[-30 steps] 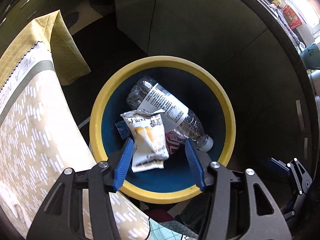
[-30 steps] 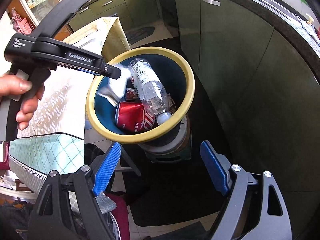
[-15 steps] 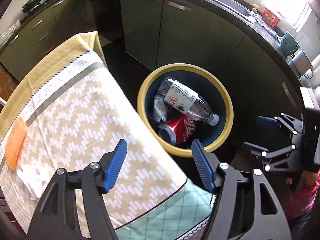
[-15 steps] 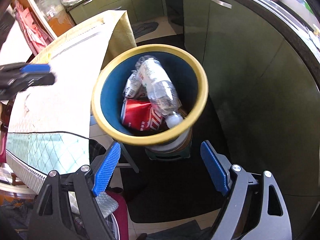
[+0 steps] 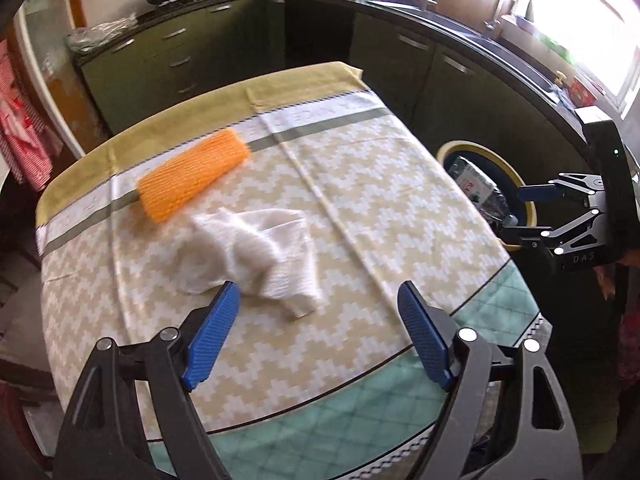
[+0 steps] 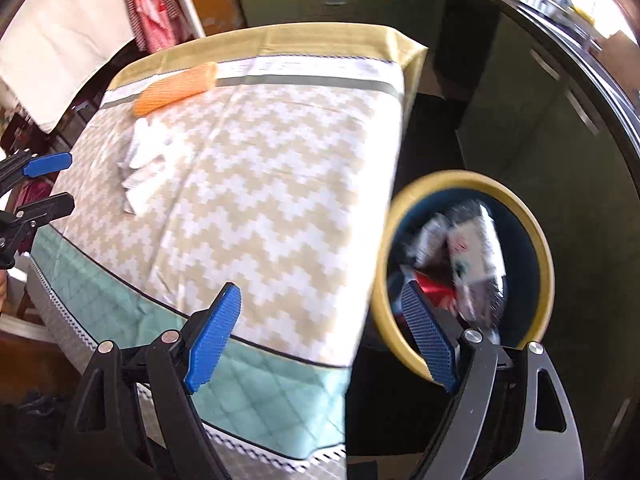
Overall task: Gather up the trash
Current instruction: 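Move the left tool back from the bin toward the table, then grasp the white towel with the right gripper and lift it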
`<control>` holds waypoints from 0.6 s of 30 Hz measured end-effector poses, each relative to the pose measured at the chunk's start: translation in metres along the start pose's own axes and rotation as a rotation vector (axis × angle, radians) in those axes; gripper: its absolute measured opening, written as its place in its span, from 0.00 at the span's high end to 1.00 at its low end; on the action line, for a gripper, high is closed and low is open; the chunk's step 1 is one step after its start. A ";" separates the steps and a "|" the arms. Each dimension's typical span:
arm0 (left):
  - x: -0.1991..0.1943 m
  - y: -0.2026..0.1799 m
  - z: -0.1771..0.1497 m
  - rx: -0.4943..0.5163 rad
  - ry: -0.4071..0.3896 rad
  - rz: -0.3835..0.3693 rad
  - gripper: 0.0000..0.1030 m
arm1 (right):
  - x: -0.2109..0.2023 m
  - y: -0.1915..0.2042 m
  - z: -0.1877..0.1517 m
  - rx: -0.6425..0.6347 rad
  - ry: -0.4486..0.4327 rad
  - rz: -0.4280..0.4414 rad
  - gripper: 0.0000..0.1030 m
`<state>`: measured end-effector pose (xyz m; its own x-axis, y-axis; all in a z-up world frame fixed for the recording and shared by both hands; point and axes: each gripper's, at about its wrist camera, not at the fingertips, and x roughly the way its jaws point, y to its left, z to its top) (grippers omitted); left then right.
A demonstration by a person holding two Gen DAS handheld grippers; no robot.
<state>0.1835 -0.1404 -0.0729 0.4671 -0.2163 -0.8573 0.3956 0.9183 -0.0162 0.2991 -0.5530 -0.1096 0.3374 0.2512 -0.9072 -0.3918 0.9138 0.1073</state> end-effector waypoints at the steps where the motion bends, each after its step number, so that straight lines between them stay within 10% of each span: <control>1: -0.007 0.018 -0.006 -0.027 -0.008 0.019 0.23 | 0.004 0.018 0.012 -0.037 0.001 0.024 0.21; 9: -0.040 0.130 -0.055 -0.256 -0.032 0.094 0.22 | 0.053 0.151 0.097 -0.327 0.015 0.136 0.22; 18: -0.040 0.140 -0.070 -0.264 -0.012 0.083 0.22 | 0.130 0.192 0.145 -0.357 0.195 0.088 0.44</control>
<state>0.1644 0.0198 -0.0766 0.4994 -0.1387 -0.8552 0.1364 0.9874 -0.0805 0.3921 -0.2988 -0.1484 0.1344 0.2275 -0.9645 -0.6956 0.7149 0.0717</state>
